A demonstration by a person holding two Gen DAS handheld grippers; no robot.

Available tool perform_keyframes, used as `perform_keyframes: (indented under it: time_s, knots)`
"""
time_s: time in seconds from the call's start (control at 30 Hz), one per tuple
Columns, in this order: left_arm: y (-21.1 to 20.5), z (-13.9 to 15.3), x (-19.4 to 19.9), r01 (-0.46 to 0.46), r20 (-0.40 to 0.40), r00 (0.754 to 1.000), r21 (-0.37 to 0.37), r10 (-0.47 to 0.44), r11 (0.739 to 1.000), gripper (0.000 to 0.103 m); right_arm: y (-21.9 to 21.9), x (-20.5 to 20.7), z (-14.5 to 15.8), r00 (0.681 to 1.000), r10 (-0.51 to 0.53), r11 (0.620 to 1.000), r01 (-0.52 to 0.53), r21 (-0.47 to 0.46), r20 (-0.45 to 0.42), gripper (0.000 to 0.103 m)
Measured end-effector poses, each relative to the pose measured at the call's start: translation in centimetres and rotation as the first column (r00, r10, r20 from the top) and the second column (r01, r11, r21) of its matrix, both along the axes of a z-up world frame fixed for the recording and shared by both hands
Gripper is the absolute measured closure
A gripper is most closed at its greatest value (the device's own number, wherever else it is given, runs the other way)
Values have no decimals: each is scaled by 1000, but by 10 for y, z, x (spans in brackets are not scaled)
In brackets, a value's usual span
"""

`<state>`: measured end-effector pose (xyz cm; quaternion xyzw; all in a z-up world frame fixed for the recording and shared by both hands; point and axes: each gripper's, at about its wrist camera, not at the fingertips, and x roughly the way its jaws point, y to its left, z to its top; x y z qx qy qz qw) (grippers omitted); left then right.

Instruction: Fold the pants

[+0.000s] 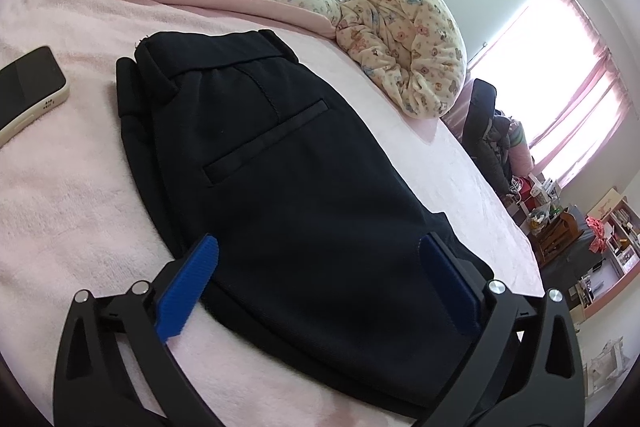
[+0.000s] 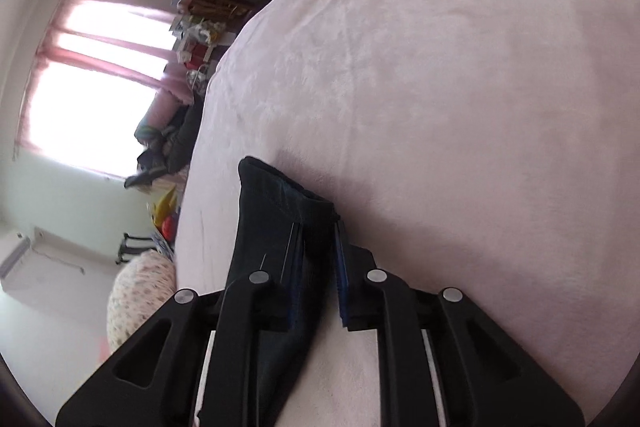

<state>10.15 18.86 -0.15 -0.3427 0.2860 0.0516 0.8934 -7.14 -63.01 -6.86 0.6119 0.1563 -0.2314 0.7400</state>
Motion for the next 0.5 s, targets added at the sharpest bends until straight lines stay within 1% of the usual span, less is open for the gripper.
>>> perform_keyframes:
  time_s: [0.03, 0.1, 0.13, 0.17, 0.2, 0.23, 0.27, 0.3, 0.33, 0.37, 0.4, 0.43, 0.47, 0.5]
  knots:
    - [1, 0, -1, -2, 4, 1000, -8, 2, 1000, 2, 0, 3, -2, 1000, 3, 1000, -3, 5, 0, 89]
    - [3, 0, -3, -4, 12, 1000, -22, 4, 1000, 2, 1, 7, -3, 1000, 11, 1000, -11, 13, -3, 86]
    - [5, 0, -5, -8, 18, 1000, -30, 9, 1000, 2, 2, 1, -3, 1000, 10, 1000, -10, 8, -7, 84]
    - [6, 0, -7, -16, 22, 1000, -34, 16, 999, 3, 2, 3, -3, 1000, 12, 1000, -12, 5, -8, 78]
    - [8, 0, -8, -26, 25, 999, -38, 27, 999, 3, 3, 5, -1, 1000, 15, 1000, -15, 5, -2, 69]
    - [11, 0, -9, -40, 28, 999, -41, 41, 998, 3, 4, 7, 0, 1000, 18, 1000, -18, 3, 7, 64]
    - [14, 0, -12, -65, 28, 997, -42, 67, 997, 3, 4, 9, 3, 1000, 23, 1000, -23, -2, 12, 57]
    - [18, 0, -14, -117, 5, 993, -27, 117, 993, 2, 5, 12, 4, 1000, 25, 1000, -25, -6, 3, 56]
    - [25, -4, -16, -176, -36, 984, -17, 175, 984, 2, 5, 16, 5, 999, 23, 1000, -23, -14, -29, 56]
    - [31, -8, -16, -182, -42, 983, -54, 180, 982, 2, 6, 18, 6, 998, 26, 999, -28, -26, -56, 57]
    - [34, -8, -17, -181, -41, 983, -71, 178, 981, 2, 8, 28, 8, 994, 41, 997, -47, -55, -97, 67]
    - [35, -6, -18, -175, -27, 985, -76, 173, 982, 2, 10, 31, 9, 991, 43, 996, -52, -75, -123, 73]
    - [36, -5, -20, -172, -16, 985, -79, 171, 982, 2, 13, 32, 8, 993, 37, 996, -46, -82, -116, 88]
    - [38, -5, -22, -174, -9, 985, -85, 174, 981, 2, 14, 30, 6, 997, 27, 997, -32, -65, -74, 89]
